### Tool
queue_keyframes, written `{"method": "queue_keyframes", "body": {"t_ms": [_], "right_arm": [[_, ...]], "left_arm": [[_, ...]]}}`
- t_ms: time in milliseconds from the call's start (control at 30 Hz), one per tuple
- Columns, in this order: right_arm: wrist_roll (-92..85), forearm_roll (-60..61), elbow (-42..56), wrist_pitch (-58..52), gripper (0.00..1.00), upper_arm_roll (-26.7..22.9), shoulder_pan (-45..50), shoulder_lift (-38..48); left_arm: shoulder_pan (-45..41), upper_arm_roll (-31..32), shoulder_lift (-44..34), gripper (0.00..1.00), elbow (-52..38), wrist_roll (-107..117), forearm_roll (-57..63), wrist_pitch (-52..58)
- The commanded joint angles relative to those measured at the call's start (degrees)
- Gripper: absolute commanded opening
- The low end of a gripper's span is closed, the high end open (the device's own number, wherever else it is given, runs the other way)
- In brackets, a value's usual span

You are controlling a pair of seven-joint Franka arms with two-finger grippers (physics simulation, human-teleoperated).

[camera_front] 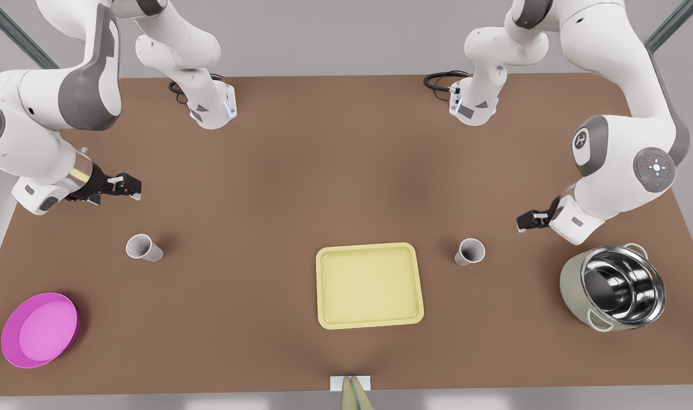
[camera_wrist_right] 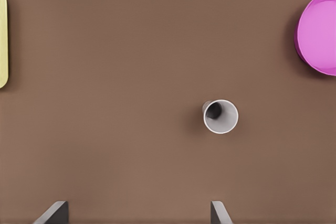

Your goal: Use both arms to respectively pick up the white IKEA cups from the middle-left and middle-right positions, then place the white IKEA cups onto the middle-middle tray, ensuring that the cups remain upright and do not tip over

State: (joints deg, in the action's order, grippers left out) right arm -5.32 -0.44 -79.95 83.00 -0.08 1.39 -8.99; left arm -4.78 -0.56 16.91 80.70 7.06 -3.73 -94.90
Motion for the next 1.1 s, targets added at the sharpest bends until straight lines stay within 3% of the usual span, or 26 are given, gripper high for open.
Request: {"method": "queue_keyframes", "body": {"t_ms": [0, 100, 167, 200, 433, 867, 1067], "right_arm": [[-0.8, 0.4, 0.0, 0.1, 1.0, 0.0, -0.2, 0.0], [-0.8, -0.2, 0.1, 0.2, 1.0, 0.0, -0.2, -0.2], [-4.1, -0.6, 0.5, 1.9, 1.0, -0.1, -3.0, -3.0], [-9.6, -0.4, 2.8, 2.4, 1.0, -0.1, -5.3, -6.2], [-9.8, -0.1, 5.8, 13.2, 1.0, -0.3, -12.7, -19.3], [-9.6, 0.1, -9.3, 30.9, 1.0, -0.2, -14.0, -18.9], [-9.6, 0.2, -21.2, 41.3, 1.0, -0.2, -14.6, -14.9]], "left_arm": [[-0.3, -0.2, 0.2, 1.0, -0.2, 0.8, 0.2, -0.2], [-1.5, -0.3, 3.7, 1.0, 0.3, 0.8, -0.3, -4.4], [-1.4, -0.4, 5.2, 1.0, 10.0, 0.1, -5.1, -18.3], [-1.3, -0.4, 7.5, 1.0, 10.0, -2.5, -5.0, -21.6], [-0.3, -1.6, 10.9, 1.0, 13.3, -5.9, -5.2, -27.1], [-1.5, 0.0, 12.7, 1.0, 20.9, -6.2, -6.5, -32.4], [-1.5, 0.0, 14.5, 1.0, 21.1, -6.2, -6.6, -32.8]]}}
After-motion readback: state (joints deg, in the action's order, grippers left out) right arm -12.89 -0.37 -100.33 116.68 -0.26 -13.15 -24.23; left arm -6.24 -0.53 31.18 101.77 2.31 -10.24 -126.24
